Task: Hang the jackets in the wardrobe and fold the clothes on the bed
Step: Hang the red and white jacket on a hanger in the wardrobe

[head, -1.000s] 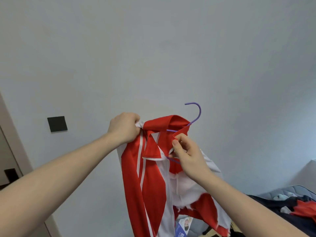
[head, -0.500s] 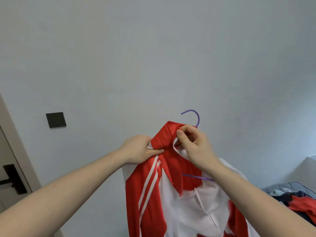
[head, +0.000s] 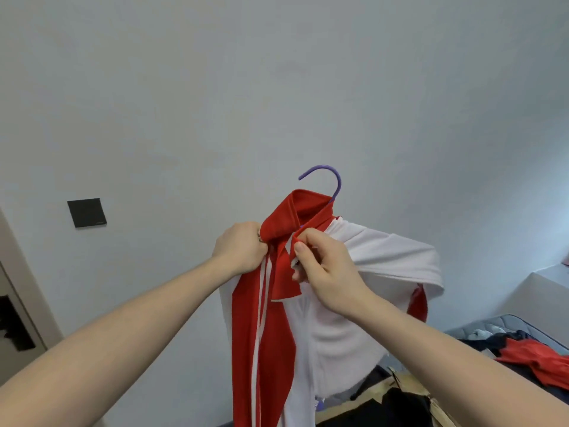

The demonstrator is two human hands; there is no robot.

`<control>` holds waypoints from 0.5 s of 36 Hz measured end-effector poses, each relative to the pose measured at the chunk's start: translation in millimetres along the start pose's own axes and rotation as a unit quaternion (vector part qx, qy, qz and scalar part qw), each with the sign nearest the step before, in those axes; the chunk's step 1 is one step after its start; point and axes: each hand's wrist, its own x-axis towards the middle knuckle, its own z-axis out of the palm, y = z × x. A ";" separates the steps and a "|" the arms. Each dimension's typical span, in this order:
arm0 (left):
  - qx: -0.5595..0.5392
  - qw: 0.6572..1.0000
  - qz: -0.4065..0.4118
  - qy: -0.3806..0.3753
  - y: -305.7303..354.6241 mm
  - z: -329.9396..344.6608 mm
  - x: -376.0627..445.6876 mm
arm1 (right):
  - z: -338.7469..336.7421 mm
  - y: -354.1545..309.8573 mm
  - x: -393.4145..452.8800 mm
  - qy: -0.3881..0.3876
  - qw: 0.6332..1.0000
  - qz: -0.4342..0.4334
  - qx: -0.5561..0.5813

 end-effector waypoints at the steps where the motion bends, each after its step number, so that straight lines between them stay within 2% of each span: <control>1: -0.009 1.000 -0.003 0.006 0.7 -0.6 -1.1 | -3.8 3.6 3.5 -0.009 1.000 -0.004 -0.029; 5: -0.013 0.999 -0.004 0.031 -5.3 -9.6 -2.7 | -27.4 18.7 13.2 -0.053 0.973 -0.055 -0.218; 8: -0.008 0.998 -0.008 0.057 -14.5 -23.0 0.8 | -51.4 28.4 10.0 -0.033 0.958 -0.081 -0.273; 11: -0.001 0.996 -0.018 0.084 -22.8 -35.9 6.7 | -77.2 40.1 3.2 0.023 0.951 -0.105 -0.290; 13: -0.001 0.995 -0.020 0.102 -26.4 -43.3 10.1 | -91.2 51.9 -1.4 0.093 0.941 -0.107 -0.307; 15: -0.002 0.994 -0.015 0.112 -28.9 -50.4 13.8 | -101.9 64.3 -5.1 0.153 0.931 -0.085 -0.321; 18: 0.002 0.993 -0.004 0.122 -30.2 -61.0 18.6 | -114.5 84.0 -9.6 0.186 0.931 -0.008 -0.313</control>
